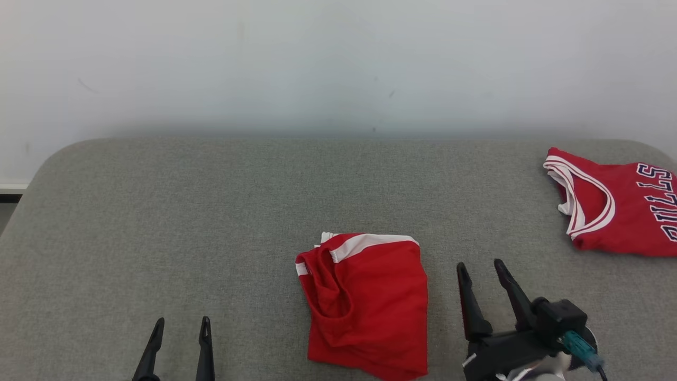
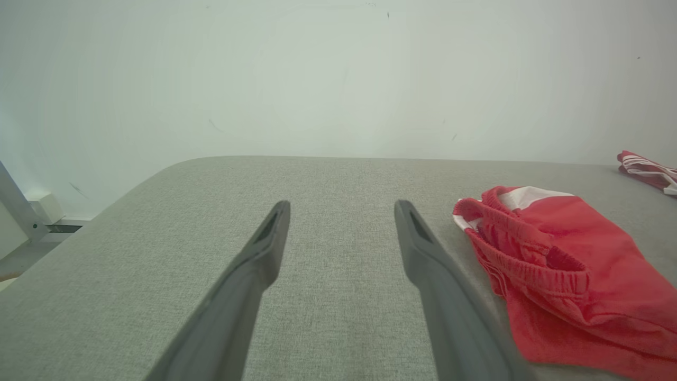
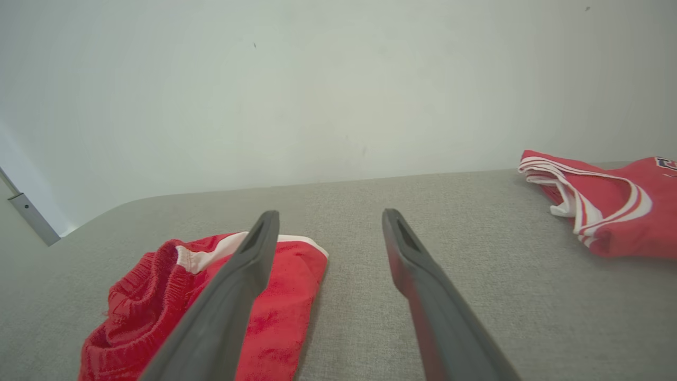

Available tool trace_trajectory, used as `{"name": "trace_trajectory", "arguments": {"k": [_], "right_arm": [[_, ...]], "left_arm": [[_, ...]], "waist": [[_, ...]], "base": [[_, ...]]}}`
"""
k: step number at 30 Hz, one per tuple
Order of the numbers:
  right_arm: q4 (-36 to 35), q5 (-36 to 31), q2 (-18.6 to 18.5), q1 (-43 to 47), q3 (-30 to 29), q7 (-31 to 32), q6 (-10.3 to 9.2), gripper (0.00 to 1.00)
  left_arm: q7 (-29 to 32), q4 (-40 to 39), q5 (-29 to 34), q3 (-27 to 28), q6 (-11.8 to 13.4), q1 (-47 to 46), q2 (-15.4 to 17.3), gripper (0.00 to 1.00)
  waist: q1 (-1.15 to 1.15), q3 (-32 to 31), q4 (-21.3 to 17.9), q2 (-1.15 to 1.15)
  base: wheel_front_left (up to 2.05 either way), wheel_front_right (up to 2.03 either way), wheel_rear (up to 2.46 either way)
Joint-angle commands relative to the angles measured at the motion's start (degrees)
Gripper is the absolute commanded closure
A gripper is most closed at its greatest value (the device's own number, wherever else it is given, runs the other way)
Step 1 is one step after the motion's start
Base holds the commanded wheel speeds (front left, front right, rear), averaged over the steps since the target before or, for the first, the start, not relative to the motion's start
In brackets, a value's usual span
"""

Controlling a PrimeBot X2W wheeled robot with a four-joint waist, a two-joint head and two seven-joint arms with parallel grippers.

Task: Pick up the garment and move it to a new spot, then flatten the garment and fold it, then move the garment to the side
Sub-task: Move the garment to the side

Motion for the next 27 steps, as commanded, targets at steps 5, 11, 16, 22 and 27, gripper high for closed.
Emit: {"name": "trace_trajectory", "arguments": {"k": [5, 11, 16, 22, 27], "right_arm": [[14.67, -0.15, 0.07, -10.69, 4.28, 1.30, 0.07, 0.00], [26.61, 1.53, 0.08, -17.14, 4.46, 3.54, 0.07, 0.00], [35.38, 3.83, 0.07, -20.20, 4.52, 3.52, 0.07, 0.00], [42.83, 7.74, 0.09, -22.04, 6.40, 4.25, 0.07, 0.00], [46.19, 11.49, 0.12, -22.24, 10.04, 6.12, 0.07, 0.21]], "left_arm": [[-0.15, 0.50, -0.27, -0.75, -0.22, -0.63, -0.02, 0.00], [-0.15, 0.58, -0.94, -1.84, 0.13, -0.85, -0.02, 0.00], [-0.15, 0.96, -1.00, -3.09, 0.03, -0.75, -0.02, 0.00], [-0.15, 1.05, -0.85, -3.20, -0.34, -1.13, -0.01, 0.00], [-0.15, 0.99, -1.03, -3.36, -0.26, -1.65, -0.01, 0.00]], "waist": [[0.00, -0.06, 1.85, 0.00], [0.00, -0.05, 3.85, 0.00], [0.00, 0.10, 6.03, 0.00], [0.00, 0.55, 8.13, 0.00], [0.00, 1.06, 8.82, 0.00]], "base": [[0.00, 0.00, 0.00], [0.00, 0.00, 0.00], [0.00, 0.00, 0.00], [0.00, 0.00, 0.00], [0.00, 0.00, 0.00]]}}
